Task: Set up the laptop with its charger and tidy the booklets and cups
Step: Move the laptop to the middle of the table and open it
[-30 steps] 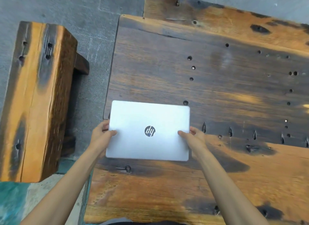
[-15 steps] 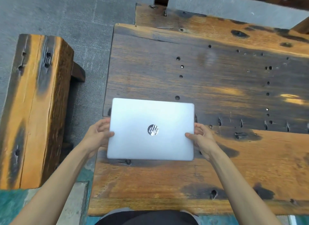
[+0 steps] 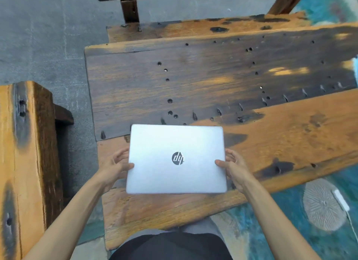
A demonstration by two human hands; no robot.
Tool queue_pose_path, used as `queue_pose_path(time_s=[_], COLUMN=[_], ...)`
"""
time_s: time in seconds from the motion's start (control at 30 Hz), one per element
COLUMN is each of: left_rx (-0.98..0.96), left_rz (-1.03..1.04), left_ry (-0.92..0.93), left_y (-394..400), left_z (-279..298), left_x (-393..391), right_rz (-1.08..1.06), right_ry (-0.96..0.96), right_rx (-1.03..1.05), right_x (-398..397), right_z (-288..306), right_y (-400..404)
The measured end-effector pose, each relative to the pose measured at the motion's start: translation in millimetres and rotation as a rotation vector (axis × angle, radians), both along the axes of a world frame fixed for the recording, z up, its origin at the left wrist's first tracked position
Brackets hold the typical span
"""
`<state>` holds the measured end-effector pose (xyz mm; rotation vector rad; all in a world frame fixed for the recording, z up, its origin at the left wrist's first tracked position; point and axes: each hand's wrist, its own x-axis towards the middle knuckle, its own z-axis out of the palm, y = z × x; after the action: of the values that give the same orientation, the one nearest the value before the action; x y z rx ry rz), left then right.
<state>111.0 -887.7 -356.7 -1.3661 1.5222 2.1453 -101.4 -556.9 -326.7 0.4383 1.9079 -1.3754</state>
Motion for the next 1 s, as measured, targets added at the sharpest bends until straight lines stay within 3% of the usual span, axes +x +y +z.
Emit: queue_pose_path(time_s=[0.4,1.0], left_rx=[-0.047,-0.141], left_rz=[-0.217,-0.462], left_ry=[-0.039,-0.03], left_y=[116,401], left_z=[4,14], left_x=[-71,-226], right_rz=[-0.233,-0.389], right_ry=[0.04,0.075], right_rx=[-0.049,-0.088], right_x=[17,-55], right_z=[8,2], right_y=[161,470])
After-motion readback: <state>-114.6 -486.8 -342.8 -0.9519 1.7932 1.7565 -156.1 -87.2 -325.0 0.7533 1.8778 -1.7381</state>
